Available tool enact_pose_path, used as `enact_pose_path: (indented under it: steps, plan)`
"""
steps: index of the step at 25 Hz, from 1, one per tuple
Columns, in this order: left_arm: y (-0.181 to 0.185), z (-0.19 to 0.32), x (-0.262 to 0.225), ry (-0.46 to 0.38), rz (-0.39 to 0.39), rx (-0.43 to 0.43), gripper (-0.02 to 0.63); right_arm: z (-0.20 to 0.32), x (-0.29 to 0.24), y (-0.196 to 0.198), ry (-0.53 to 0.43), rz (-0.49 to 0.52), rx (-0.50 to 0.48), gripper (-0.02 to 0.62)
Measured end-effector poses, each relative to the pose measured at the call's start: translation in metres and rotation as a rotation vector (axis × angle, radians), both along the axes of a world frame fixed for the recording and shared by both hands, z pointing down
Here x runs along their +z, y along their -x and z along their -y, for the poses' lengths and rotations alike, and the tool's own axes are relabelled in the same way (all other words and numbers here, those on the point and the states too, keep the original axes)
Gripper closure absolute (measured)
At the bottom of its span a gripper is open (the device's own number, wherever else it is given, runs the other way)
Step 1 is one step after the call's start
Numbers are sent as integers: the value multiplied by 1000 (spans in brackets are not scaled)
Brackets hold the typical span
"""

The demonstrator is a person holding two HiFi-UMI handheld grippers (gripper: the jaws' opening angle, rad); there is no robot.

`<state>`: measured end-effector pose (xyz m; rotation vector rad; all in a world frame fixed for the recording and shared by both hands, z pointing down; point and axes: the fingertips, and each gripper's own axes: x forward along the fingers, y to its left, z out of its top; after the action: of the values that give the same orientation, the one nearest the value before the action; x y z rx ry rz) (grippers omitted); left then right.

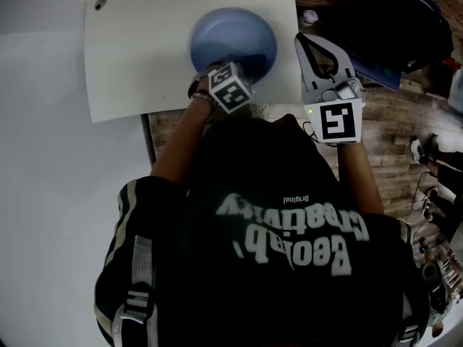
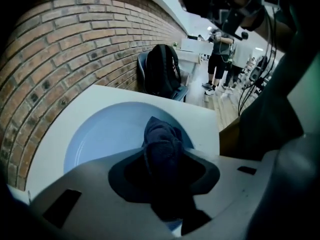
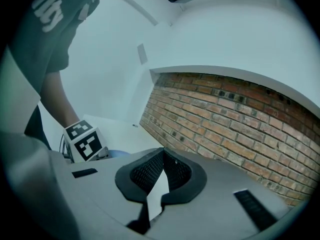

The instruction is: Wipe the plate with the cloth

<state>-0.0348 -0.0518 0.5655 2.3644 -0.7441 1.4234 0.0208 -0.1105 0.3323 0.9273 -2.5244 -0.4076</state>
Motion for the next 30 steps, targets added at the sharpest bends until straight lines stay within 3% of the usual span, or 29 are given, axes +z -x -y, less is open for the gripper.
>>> enact_pose_path:
  steps: [11, 23, 30]
  plan:
    - [-13, 55, 2, -49, 31, 53, 471, 11, 0, -28, 3, -10, 100, 601]
    - [24, 111, 3, -102, 103, 34, 471, 21, 4, -28, 17, -25, 144, 601]
    - [59, 120, 4, -99, 130, -32, 471, 27, 4, -14, 18, -23, 116, 601]
